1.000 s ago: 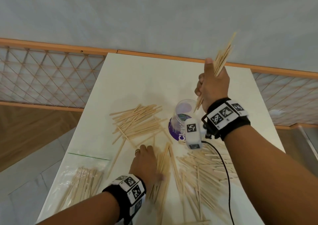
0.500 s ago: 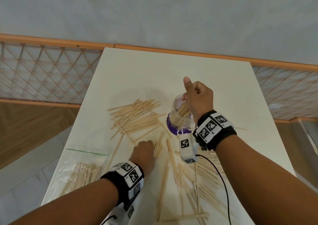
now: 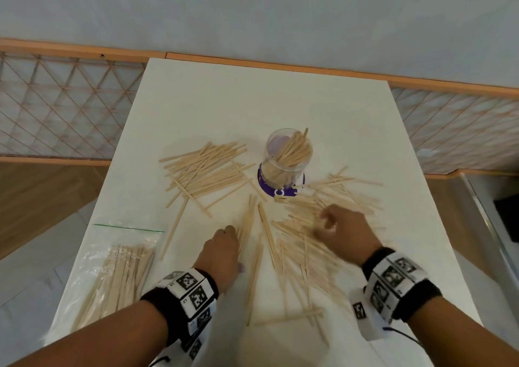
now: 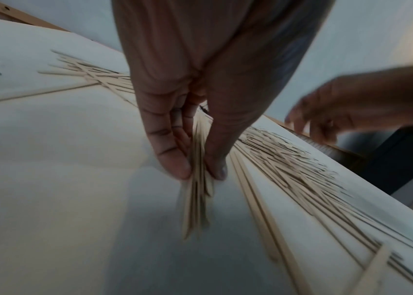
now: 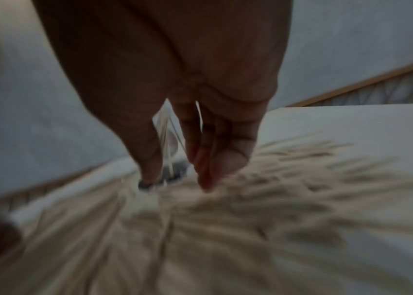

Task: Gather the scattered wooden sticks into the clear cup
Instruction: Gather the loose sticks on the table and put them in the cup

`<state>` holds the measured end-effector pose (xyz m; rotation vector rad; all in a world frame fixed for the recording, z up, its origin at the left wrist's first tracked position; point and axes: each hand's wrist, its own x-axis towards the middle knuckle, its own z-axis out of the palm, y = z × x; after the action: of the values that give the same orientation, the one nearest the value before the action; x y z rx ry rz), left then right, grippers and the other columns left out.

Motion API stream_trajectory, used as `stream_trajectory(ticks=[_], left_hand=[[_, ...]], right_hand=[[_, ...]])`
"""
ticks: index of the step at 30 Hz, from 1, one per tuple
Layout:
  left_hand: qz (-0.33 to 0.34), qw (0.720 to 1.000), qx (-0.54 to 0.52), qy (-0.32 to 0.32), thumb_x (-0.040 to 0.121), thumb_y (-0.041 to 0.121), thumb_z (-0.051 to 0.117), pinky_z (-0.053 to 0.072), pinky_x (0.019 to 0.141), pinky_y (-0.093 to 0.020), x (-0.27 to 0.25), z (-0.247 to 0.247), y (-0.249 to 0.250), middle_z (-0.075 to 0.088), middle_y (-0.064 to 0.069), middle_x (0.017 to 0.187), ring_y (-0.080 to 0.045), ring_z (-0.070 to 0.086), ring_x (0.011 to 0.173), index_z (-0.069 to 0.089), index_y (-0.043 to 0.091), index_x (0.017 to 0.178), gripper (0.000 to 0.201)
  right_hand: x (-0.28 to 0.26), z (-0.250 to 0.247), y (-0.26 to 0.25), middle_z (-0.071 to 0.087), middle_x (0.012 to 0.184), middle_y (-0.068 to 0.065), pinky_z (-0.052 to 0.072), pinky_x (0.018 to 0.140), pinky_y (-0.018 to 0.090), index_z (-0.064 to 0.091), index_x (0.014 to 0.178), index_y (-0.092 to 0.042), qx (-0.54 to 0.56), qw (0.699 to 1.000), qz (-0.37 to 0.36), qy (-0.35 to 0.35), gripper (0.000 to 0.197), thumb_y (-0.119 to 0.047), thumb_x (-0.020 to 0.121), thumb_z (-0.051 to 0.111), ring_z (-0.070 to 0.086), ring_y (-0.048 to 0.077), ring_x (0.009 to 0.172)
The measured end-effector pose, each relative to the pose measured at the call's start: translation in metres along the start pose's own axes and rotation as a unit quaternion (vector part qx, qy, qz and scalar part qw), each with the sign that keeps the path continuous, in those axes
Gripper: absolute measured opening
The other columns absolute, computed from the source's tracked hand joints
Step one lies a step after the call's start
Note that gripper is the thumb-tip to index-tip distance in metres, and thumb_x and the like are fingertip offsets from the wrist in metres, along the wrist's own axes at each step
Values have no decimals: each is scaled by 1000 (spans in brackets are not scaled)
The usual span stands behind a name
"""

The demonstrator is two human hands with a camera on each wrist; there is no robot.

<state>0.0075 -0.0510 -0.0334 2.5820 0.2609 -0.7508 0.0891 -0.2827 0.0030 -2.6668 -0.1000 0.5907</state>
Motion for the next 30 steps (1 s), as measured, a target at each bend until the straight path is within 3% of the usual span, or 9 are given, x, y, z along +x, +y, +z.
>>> stream_trajectory(ticks=[3,7,9,13,16,20,25,28,30], left_hand=[[2,1000,-24,3,83,27,71,45,88,-36,-3,4,8,54,-14,116,-31,56,105,42,5,115,48],[4,998,-59,6,84,28,67,47,86,-38,-2,9,20,57,-16,116,-34,57,106,44,4,114,44],[-15,997,-79,13,83,32,67,49,85,-39,-3,9,21,58,-16,116,-35,58,106,46,4,113,46],[-76,988,-131,-5,82,27,69,54,82,-38,-2,6,12,58,-17,114,-36,62,102,49,2,112,44],[-53,982,-179,7,82,14,62,58,80,-42,2,5,13,67,-15,101,-32,67,93,59,0,99,22],[0,984,-178,26,87,9,55,53,81,-37,4,0,24,70,-17,99,-32,64,95,67,-3,96,20],[23,985,-171,16,90,22,60,41,77,-24,15,-6,6,68,-4,105,-20,60,94,65,13,105,19],[-9,972,-226,66,88,37,63,45,71,-22,21,-15,-3,65,-1,101,-18,62,91,54,12,116,38],[-65,940,-315,115,83,46,65,52,83,-31,33,-23,-8,63,-8,114,-25,66,96,39,10,131,65]], right_hand=[[-9,35,11,64,108,4,48,77,34,52,114,-15,-74,994,18,-82,46,-42,81,71,59,23,94],[-1,56,-18,59,92,3,38,61,27,53,96,-16,1,999,-28,-39,22,-27,84,68,53,22,83],[0,58,-29,56,94,3,36,62,24,56,95,-17,13,999,-48,-16,22,-34,85,67,52,21,84],[-15,50,-30,48,133,8,50,92,42,54,130,-15,-102,995,9,-22,85,-79,74,52,51,27,120],[-24,58,-39,48,133,12,46,96,45,50,129,-11,-203,978,-20,-48,107,-92,60,45,47,30,120],[-16,79,-55,52,120,12,42,92,43,52,116,-9,-238,966,-100,-8,77,-72,73,54,49,31,110],[6,79,-55,58,113,10,42,86,38,54,111,-10,-158,977,-137,-30,35,-34,85,60,54,29,104],[14,78,-55,59,105,11,45,77,37,53,105,-8,-119,982,-138,-53,26,-24,85,57,55,29,93],[18,79,-54,57,104,12,42,71,35,52,103,-6,-110,980,-151,-61,21,-20,88,54,49,26,83]])
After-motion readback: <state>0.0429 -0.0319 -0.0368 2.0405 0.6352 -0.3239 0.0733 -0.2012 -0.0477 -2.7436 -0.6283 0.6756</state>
